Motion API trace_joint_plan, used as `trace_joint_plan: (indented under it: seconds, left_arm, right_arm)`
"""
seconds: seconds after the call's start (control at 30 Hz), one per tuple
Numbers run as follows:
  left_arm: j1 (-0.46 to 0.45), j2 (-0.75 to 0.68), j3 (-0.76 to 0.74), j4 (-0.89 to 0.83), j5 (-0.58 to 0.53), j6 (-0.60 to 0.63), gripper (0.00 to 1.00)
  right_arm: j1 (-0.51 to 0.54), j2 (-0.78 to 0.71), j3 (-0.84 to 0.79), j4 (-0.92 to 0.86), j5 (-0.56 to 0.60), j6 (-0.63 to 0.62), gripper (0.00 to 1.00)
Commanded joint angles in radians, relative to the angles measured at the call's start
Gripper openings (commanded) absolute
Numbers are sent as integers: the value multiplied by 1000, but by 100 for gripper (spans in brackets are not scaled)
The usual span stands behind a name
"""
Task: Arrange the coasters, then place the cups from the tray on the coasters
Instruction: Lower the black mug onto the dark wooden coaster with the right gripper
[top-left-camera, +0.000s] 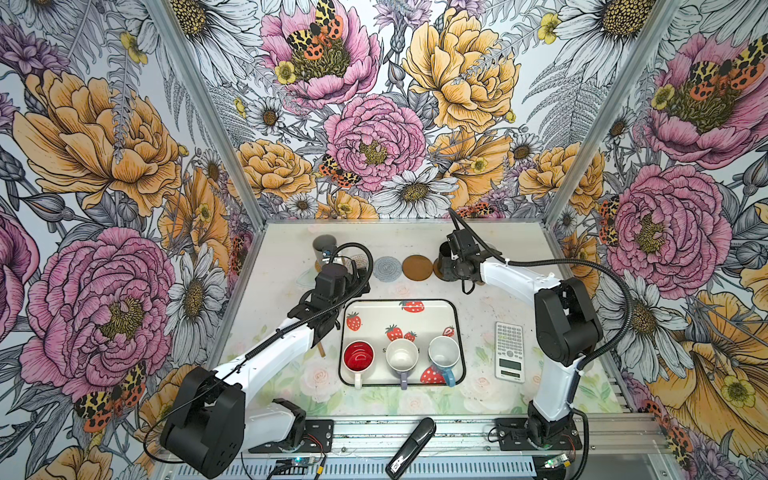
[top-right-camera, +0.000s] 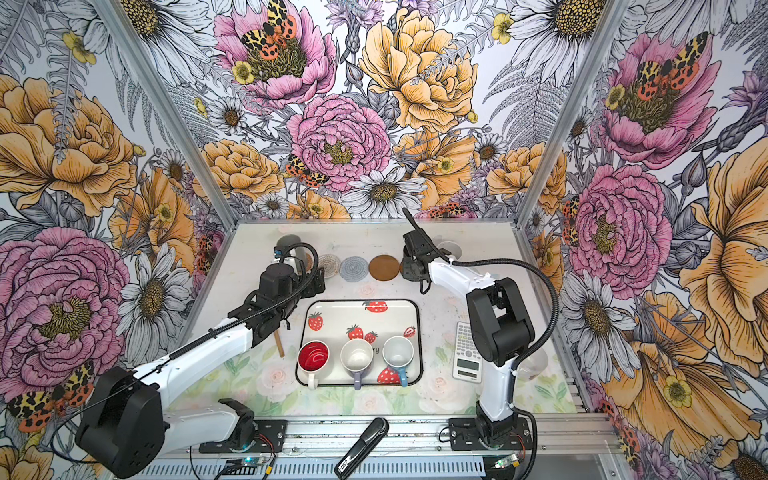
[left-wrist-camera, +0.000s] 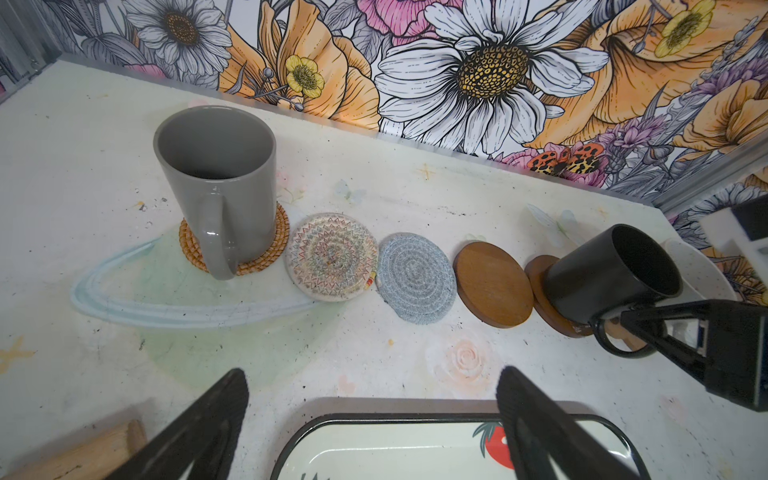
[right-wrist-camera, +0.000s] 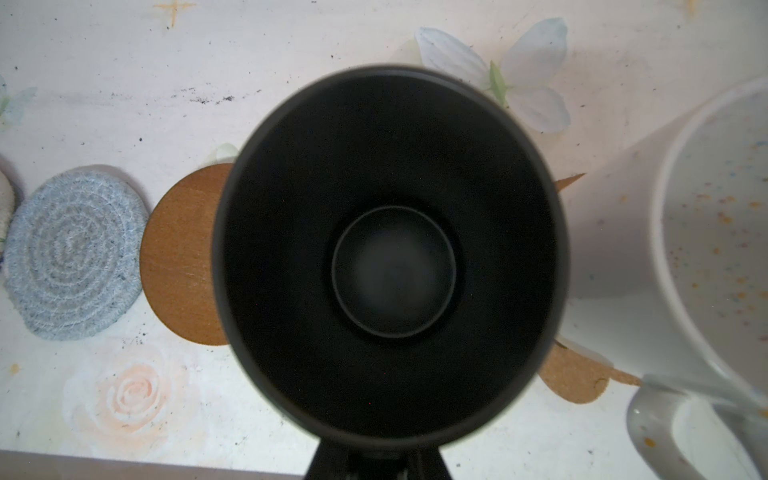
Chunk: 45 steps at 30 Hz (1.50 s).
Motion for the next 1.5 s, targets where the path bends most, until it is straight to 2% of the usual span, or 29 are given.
trace_joint_plan:
  seconds: [0.0,0.9,1.23,1.47]
  left_arm:
    - [-9,4,25,9,15,16,95]
    - [-8,4,31,-10,11,23,95]
    - [-11,-3,31,-17,8,24,95]
    - [-13,-16,28,-21,3,25,95]
  right_arm:
    - [-9,4,47,85,12,-13,0]
    - [-12,6,20,83,11,-2,0]
    - [-13,-1,9,83,2,2,8]
    - [-13,-17,0,83,1,4,17]
